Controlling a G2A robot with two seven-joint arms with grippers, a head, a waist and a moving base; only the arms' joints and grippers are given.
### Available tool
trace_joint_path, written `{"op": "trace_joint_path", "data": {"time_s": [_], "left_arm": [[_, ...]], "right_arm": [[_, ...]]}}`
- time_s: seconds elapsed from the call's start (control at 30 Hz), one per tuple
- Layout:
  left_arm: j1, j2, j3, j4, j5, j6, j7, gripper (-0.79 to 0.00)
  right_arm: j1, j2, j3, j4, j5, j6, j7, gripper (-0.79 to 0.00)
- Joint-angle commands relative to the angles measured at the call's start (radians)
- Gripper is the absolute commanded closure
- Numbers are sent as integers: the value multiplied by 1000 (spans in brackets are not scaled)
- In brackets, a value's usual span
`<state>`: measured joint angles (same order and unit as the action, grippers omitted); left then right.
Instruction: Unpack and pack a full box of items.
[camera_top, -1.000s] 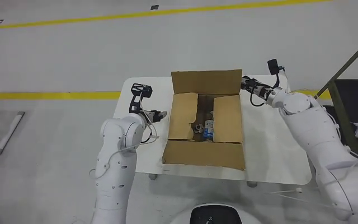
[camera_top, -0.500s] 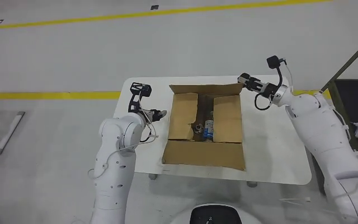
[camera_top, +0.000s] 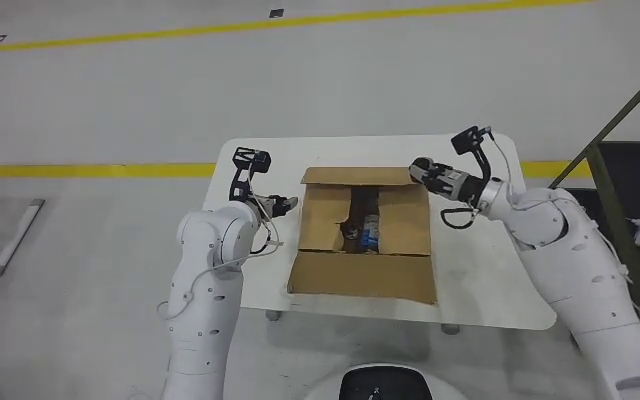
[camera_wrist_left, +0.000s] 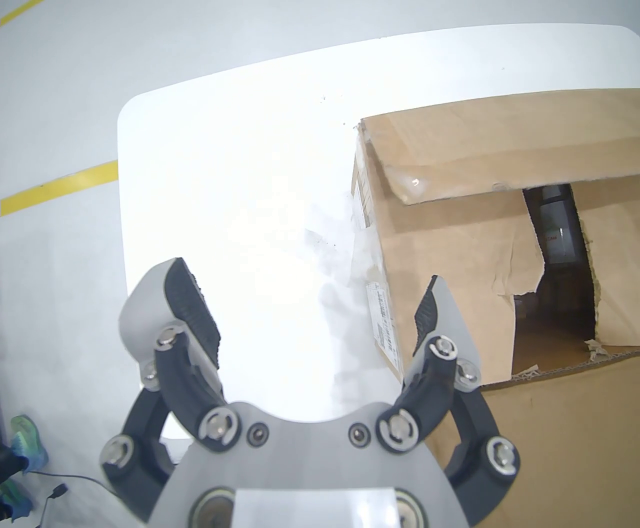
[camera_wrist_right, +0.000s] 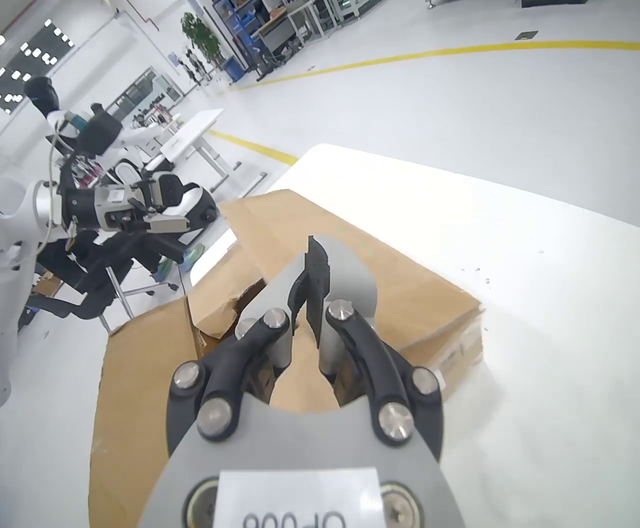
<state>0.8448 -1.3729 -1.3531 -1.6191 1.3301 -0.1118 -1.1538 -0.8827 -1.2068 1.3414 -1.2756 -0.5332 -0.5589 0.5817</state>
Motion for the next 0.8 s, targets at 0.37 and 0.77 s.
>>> {"op": "trace_joint_path", "data": {"time_s": [0.37,0.77], "left_arm": [[94,31,-55,-67,47,-194,106,-785],[246,72,-177,-130,71,-386,138,-785]], "right_arm": [[-76,16,-19,-62,-208,38,-61,0],[-71,13,-61,-68,-268,82,-109,0]]}}
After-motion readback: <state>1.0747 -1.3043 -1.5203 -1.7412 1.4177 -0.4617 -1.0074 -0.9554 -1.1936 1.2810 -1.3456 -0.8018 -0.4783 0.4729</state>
